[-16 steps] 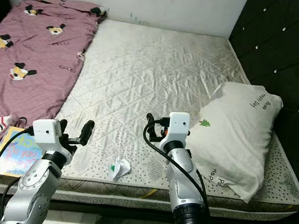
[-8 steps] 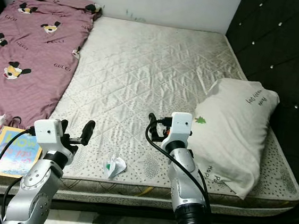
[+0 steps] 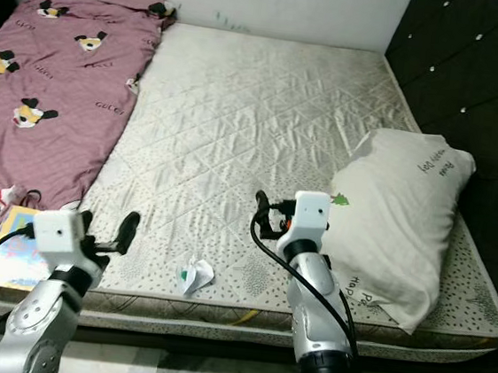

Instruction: Clean up the room

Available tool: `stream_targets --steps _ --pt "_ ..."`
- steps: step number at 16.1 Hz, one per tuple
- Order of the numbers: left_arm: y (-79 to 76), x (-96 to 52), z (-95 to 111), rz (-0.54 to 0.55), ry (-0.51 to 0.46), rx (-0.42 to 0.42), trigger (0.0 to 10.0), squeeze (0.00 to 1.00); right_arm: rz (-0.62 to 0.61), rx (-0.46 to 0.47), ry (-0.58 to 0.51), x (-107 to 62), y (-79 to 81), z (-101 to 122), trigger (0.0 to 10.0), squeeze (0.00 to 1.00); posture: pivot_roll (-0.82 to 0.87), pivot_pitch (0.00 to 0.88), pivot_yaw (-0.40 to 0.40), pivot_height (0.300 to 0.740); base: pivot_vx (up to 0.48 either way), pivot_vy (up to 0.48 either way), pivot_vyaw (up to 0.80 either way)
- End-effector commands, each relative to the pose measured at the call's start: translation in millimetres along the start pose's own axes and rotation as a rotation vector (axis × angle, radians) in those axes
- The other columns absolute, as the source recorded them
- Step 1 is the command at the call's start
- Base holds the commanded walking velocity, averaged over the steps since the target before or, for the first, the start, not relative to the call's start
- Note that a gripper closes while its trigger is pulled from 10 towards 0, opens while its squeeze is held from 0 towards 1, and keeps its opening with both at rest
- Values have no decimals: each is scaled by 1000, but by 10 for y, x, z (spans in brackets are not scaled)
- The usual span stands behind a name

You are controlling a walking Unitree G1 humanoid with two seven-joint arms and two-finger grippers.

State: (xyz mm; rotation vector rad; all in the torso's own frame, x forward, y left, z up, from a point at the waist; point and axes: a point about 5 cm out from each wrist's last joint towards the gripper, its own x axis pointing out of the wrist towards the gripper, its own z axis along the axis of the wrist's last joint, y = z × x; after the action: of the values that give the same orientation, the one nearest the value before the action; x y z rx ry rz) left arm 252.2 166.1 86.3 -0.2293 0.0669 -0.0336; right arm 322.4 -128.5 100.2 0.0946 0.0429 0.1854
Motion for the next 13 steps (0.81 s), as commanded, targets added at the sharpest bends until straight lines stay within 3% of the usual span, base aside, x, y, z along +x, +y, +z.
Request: stream_targets --steps 1,11,13 --pt "-10 12 2 3 13 -7 10000 0 4 2 14 -19 3 -19 10000 0 80 152 -40 740 0 0 0" --pt "-60 37 6 -17 20 -21 10000 0 13 -11 15 9 7 19 10000 0 77 143 -45 740 0 427 0" --pt "-59 49 10 -15 13 -12 10000 0 16 -11 14 19 10 23 10000 0 77 140 -45 740 0 0 0"
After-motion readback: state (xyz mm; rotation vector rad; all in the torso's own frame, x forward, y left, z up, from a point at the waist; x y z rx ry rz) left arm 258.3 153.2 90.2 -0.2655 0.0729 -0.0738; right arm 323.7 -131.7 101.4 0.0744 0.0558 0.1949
